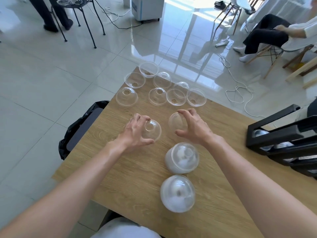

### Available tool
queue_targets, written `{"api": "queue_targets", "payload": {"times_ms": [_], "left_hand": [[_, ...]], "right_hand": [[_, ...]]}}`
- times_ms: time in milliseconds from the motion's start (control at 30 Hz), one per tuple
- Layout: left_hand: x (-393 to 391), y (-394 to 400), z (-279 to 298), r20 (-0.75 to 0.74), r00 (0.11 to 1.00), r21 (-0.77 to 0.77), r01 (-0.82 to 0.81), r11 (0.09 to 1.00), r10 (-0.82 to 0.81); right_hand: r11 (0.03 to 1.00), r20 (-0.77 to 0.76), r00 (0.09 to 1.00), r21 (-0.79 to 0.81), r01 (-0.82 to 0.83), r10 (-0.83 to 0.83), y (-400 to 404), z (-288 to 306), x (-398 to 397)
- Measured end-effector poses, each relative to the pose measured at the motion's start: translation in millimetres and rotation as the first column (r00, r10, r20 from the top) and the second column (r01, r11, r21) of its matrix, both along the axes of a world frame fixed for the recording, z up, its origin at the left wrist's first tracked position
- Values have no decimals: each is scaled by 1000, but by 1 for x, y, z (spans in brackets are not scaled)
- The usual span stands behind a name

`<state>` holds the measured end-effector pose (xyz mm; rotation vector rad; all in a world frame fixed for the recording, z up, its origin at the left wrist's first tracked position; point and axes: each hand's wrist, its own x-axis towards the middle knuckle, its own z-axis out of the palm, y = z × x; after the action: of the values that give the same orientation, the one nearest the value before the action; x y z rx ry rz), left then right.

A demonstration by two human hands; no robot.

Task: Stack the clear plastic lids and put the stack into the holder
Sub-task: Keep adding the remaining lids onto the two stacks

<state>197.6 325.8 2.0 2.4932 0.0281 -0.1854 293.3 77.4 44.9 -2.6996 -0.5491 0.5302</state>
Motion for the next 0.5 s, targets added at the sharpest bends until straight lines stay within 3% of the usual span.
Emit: {"api": "queue_targets", "payload": {"times_ms": [233, 500], "left_hand": [[-37, -17, 25, 120, 986, -74, -110, 991, 118], [-85, -35, 21, 118, 971, -75, -201, 977, 209]], "right_hand": [[983, 91, 994, 163, -82, 68, -46, 33, -15], [963, 86, 992, 247, -110, 91, -68, 25, -52]]}}
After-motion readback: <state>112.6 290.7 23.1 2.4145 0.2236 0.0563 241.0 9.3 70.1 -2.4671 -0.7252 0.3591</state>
